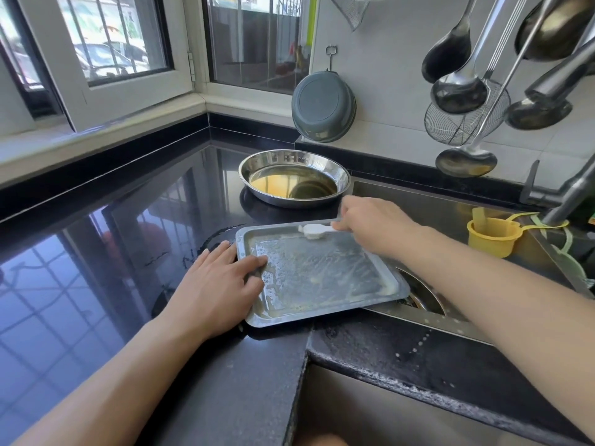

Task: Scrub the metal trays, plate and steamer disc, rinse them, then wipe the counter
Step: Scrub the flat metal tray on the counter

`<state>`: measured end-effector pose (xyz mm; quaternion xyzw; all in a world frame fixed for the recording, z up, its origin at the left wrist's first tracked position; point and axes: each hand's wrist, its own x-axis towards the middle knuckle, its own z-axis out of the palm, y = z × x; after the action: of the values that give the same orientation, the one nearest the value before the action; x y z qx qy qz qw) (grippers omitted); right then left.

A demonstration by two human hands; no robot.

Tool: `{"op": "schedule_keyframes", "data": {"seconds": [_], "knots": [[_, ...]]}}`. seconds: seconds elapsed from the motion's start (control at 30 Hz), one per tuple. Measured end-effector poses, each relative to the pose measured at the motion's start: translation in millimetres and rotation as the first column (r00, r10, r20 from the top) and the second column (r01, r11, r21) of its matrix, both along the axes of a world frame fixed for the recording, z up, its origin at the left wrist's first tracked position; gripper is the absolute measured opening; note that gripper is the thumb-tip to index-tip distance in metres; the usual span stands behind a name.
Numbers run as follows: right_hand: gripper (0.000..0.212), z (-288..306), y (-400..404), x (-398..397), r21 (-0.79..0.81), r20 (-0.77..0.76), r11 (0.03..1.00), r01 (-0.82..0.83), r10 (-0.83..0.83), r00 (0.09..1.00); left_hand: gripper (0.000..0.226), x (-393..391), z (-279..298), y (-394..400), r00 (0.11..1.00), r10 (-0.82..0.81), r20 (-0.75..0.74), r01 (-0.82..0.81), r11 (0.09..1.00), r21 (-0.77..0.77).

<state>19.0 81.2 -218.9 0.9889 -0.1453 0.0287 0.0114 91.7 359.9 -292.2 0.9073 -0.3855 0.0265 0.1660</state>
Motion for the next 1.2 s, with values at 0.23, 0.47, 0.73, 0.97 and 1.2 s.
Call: {"op": "schedule_keyframes", "data": {"seconds": [0.23, 0.47, 0.73, 0.97, 1.2], "knots": [[0.018, -8.5, -40.7, -9.2, -0.050, -0.023, 0.998, 0.048, -0.049, 0.999, 0.081, 1.9, -0.6, -0.3, 1.000, -0.005, 0.007, 0.005, 1.000, -0.012], [0.020, -11.0, -10.7, 2.9, -0.010, -0.050, 0.990, -0.144, 0.143, 0.988, 0.082, 1.5, -1.0, -0.5, 1.000, -0.007, -0.005, 0.007, 1.000, -0.011], [0.028, 1.8, -31.3, -36.6, -0.090, -0.161, 0.995, -0.034, 0.020, 0.987, 0.081, 1.9, -2.4, 0.0, 1.000, 0.005, 0.013, -0.005, 1.000, 0.022], [0.031, 18.5, 2.0, -47.7, -0.123, -0.251, 0.989, 0.087, -0.116, 0.961, 0.078, 1.0, -2.4, 0.6, 1.000, 0.019, 0.010, -0.019, 0.998, 0.056], [0.014, 19.5, 14.0, -23.6, -0.194, -0.145, 0.974, 0.113, -0.143, 0.979, 0.066, -5.0, 2.6, -1.0, 0.996, 0.062, -0.062, -0.056, 0.993, 0.099]]}}
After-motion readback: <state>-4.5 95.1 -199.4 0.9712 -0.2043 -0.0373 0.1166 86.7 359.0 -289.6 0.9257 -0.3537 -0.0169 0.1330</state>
